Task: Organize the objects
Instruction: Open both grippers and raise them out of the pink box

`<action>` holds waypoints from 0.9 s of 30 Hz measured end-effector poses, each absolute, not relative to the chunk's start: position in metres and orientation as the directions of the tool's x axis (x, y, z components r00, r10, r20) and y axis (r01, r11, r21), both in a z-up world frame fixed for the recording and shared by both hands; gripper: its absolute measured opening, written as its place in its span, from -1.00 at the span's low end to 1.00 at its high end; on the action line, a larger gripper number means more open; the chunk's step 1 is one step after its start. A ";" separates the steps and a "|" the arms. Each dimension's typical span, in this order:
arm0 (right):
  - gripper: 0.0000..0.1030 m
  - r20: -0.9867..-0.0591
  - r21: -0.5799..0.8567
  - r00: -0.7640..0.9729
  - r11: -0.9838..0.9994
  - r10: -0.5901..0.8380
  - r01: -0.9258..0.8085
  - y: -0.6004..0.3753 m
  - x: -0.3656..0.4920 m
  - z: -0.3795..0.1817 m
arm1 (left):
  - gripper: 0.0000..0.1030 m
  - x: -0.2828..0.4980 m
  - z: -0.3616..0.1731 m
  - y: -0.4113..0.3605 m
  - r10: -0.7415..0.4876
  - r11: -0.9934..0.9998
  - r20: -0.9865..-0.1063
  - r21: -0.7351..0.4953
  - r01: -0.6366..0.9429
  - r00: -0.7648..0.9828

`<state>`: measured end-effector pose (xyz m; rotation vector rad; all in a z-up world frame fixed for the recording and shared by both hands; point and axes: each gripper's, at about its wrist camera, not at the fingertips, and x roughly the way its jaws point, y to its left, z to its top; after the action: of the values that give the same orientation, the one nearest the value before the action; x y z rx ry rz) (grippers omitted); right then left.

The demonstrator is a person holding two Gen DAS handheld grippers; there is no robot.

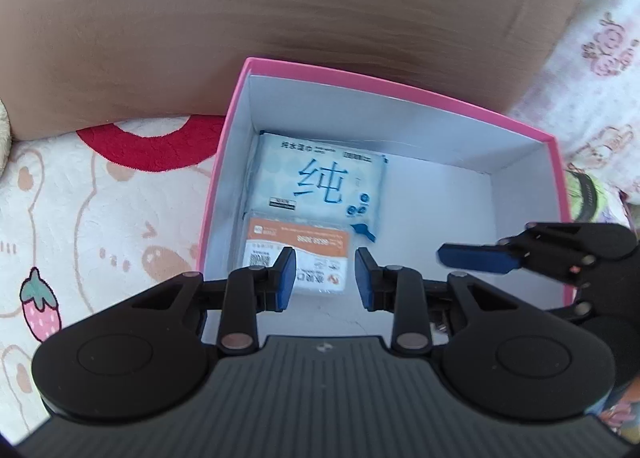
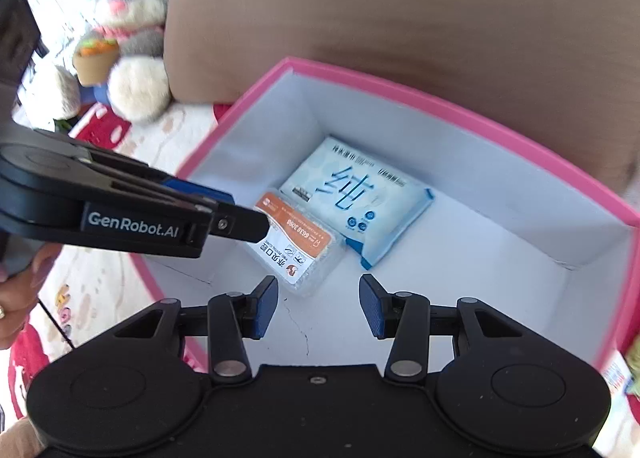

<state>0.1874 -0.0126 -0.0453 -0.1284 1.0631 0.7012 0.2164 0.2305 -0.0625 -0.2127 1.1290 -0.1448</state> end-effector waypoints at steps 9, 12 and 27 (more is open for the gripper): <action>-0.02 -0.806 0.186 0.373 0.796 0.459 -0.576 -0.032 0.156 -0.009 | -0.24 0.183 -0.027 0.223 -0.243 0.970 -0.882 -0.233 0.073 0.403; 0.01 -0.794 0.169 0.400 0.799 0.458 -0.578 -0.044 0.140 0.008 | -0.17 0.163 -0.013 0.205 -0.241 0.970 -0.885 -0.218 0.104 0.399; 0.19 -0.745 0.058 0.529 0.830 0.406 -0.555 -0.099 0.066 0.071 | 0.38 0.054 0.049 0.111 -0.283 0.953 -0.857 -0.202 0.226 0.430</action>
<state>0.0662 -0.0994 0.0708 -0.1954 0.8348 0.5784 0.0537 0.1115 0.0492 -0.0595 1.0803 -0.3178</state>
